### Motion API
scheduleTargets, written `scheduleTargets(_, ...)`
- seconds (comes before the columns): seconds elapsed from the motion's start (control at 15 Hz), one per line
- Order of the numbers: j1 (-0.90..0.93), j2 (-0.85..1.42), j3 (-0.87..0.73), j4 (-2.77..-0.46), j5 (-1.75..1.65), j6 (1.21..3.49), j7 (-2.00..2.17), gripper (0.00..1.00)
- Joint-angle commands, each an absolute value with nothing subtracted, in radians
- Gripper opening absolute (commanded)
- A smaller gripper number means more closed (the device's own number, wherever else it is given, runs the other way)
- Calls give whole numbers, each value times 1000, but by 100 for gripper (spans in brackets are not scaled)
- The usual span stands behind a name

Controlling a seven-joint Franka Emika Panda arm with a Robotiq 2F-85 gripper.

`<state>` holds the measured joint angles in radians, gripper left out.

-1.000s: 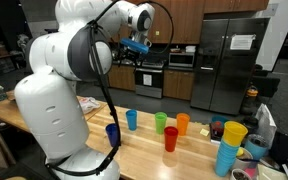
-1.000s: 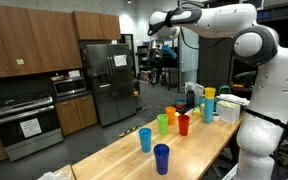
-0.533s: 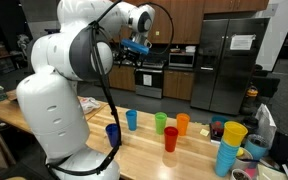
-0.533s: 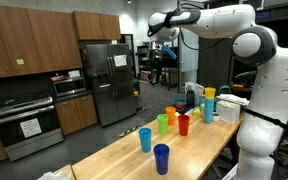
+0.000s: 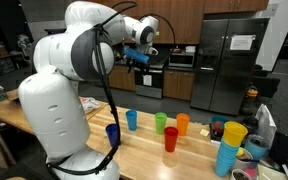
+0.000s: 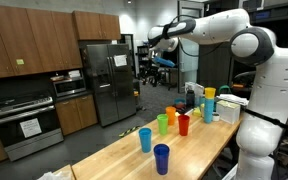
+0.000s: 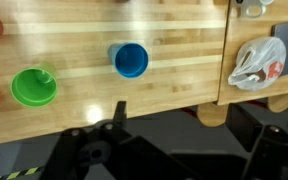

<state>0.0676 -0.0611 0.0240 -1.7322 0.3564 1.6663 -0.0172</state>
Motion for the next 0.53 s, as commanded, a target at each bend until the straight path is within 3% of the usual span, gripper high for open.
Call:
scheduleTargets(0.0, 55, -141, 32, -1888, 339, 1822, 78, 100)
scheduleTargets(0.47, 30, -290, 21, -2139, 203, 1924, 100, 100)
